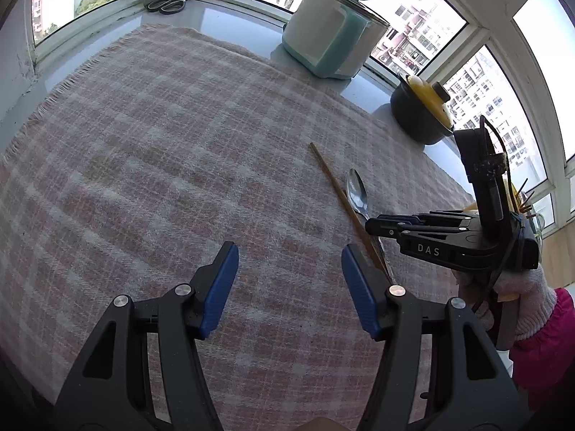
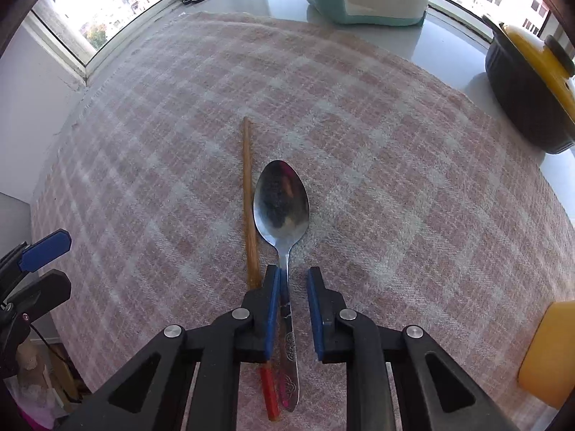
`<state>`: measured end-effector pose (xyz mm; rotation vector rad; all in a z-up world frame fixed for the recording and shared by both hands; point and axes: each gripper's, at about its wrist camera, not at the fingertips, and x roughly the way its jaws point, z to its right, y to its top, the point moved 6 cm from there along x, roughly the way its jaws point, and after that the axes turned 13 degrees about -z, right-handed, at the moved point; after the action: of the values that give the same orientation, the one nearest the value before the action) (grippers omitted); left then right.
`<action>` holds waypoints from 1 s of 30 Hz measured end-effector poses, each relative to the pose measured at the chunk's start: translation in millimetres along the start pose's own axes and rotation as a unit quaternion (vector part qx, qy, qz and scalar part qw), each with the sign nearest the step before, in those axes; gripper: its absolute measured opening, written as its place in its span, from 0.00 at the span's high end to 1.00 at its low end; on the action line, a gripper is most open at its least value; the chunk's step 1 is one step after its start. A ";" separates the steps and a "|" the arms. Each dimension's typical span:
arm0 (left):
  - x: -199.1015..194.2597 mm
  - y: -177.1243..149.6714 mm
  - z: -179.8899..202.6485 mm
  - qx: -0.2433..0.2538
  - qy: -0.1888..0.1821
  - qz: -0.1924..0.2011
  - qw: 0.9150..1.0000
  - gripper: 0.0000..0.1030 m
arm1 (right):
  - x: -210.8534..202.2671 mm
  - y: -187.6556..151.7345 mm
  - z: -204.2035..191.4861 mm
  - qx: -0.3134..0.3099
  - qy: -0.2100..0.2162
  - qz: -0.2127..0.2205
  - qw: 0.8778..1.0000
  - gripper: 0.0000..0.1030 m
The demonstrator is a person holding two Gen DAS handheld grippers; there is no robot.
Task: Organize utensils
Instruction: 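Grasp the metal spoon with the right tool while the left tool grasps the chopstick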
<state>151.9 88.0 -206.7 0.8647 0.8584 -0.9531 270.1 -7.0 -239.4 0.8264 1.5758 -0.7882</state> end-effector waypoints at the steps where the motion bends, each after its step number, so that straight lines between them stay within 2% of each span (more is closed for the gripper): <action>1: 0.3 0.5 -0.4 -0.002 -0.001 0.000 1.000 0.41 | 0.4 1.0 -1.6 -0.004 -0.007 0.000 1.000 0.85; 7: 2.1 2.7 0.3 -0.004 -0.003 -0.002 1.000 0.41 | 1.7 5.0 -3.0 -0.028 -0.053 -0.004 0.998 0.95; 10: 6.3 4.6 5.4 -0.001 -0.005 -0.007 1.000 0.42 | 0.6 5.6 8.8 -0.011 -0.054 -0.003 0.998 0.95; 15: 22.9 14.2 27.7 0.018 -0.017 -0.024 0.999 0.61 | -1.8 2.8 30.7 0.004 -0.054 0.000 0.999 0.96; 19: 43.5 26.3 53.8 0.039 -0.020 -0.046 0.998 0.62 | -4.9 -4.9 56.7 0.016 -0.065 0.005 0.998 0.96; 25: 76.8 44.0 81.2 0.060 0.009 -0.066 0.996 0.62 | -7.8 -12.5 82.3 0.054 -0.034 0.015 0.998 0.96; 29: 95.8 51.6 85.5 0.058 0.031 -0.082 0.994 0.62 | -10.4 -21.8 91.8 0.065 0.006 0.023 0.998 0.81; 30: 100.4 52.8 86.3 0.060 0.041 -0.086 0.994 0.62 | -11.3 -24.8 94.8 0.068 0.013 0.025 0.997 0.81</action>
<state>252.3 -3.3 -250.2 0.9491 0.9665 -1.1343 299.7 -101.1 -240.5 0.9743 1.5312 -0.8573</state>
